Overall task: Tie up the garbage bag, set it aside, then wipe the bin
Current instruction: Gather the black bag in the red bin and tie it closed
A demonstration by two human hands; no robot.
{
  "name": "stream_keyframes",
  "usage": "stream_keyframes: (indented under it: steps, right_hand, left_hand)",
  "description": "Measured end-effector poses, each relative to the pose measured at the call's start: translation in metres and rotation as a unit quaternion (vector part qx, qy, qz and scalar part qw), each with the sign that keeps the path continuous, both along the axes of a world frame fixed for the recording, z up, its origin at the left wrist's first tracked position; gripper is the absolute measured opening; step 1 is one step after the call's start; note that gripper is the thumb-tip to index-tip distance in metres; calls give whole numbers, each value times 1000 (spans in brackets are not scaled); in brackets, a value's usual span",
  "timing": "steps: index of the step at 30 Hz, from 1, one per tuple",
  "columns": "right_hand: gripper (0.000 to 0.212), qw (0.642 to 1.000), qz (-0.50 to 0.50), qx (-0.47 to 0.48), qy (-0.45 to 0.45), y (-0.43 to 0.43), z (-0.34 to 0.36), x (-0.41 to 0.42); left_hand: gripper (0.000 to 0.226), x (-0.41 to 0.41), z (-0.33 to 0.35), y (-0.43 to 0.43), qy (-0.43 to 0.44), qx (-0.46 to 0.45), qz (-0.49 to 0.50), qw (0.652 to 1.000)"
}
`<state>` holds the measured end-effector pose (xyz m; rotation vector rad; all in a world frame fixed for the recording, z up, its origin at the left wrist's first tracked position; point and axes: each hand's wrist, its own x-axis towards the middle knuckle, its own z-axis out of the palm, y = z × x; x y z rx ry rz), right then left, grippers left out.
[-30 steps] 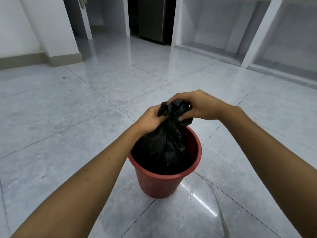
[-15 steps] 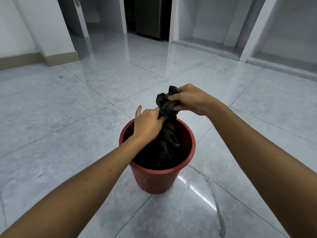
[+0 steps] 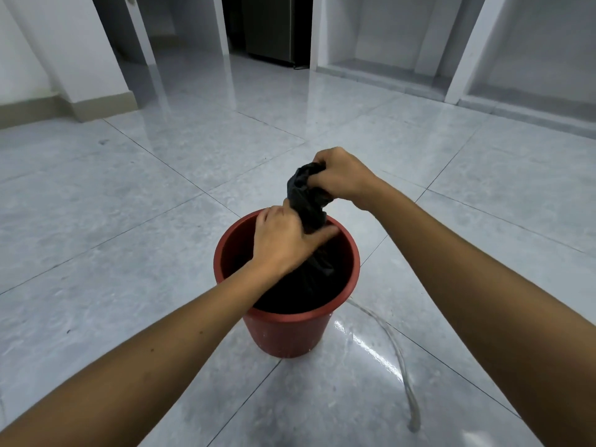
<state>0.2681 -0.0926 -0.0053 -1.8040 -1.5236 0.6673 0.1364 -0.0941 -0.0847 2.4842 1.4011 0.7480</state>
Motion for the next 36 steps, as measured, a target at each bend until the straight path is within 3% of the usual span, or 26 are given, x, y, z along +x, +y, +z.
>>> stream_keyframes:
  steps: [3, 5, 6, 9, 11, 13, 15, 17, 21, 23, 25, 27, 29, 31, 32, 34, 36]
  right_hand:
    - [11, 986, -12, -70, 148, -1, -2, 1]
    - [2, 968, 37, -113, 221, -9, -8, 17]
    - [8, 957, 53, -114, 262, -15, -16, 30]
    - [20, 943, -28, -57, 328, -38, -60, 74]
    - [17, 951, -155, -26, 265, -55, -112, 93]
    - [14, 961, -211, -83, 159, -71, -170, 96]
    - [16, 966, -174, -193, 3, -87, -220, 92]
    - [25, 943, -139, -267, -146, -100, -255, 89]
    - [22, 933, -154, -239, -220, -109, -289, 79]
    - [18, 937, -193, -230, -180, -106, -292, 79]
    - [18, 939, -280, -194, -57, -101, -281, 84]
    - [16, 923, -357, -99, 105, -91, -250, 90]
    - [10, 913, -368, 4, 177, -74, -200, 97]
    - [7, 930, -326, 76, 151, -52, -139, 102]
    - [7, 945, -291, 86, 123, -40, -108, 100]
    - [6, 980, -190, 36, 39, -21, -56, 90]
    - [14, 995, -86, -35, -30, -8, -25, 67]
  left_hand:
    - [44, -6, 1, 12, -155, -127, -26, 979]
    - [31, -10, -2, 21, -161, -160, -54, 972]
    - [27, -10, -4, 24, -153, -165, -58, 973]
    - [16, -9, -10, 33, -184, -182, -54, 964]
    - [14, -10, -13, 36, -212, -204, -71, 953]
    - [18, -12, -14, 38, -217, -213, -92, 948]
    - [24, -14, -13, 38, -212, -207, -102, 950]
    - [32, -15, -14, 40, -201, -200, -108, 953]
    - [49, -19, -14, 43, -172, -204, -113, 957]
    - [51, -21, -13, 44, -152, -200, -120, 961]
    - [37, -22, -14, 47, -157, -202, -143, 956]
    - [21, -25, -13, 47, -174, -225, -162, 945]
    - [10, -26, -11, 47, -170, -230, -175, 942]
    - [7, -27, -6, 44, -158, -176, -179, 955]
    - [19, -27, -2, 44, -139, -109, -170, 969]
    - [42, -25, 2, 42, -79, 83, -141, 983]
    - [52, -25, 7, 37, -53, 189, -150, 969]
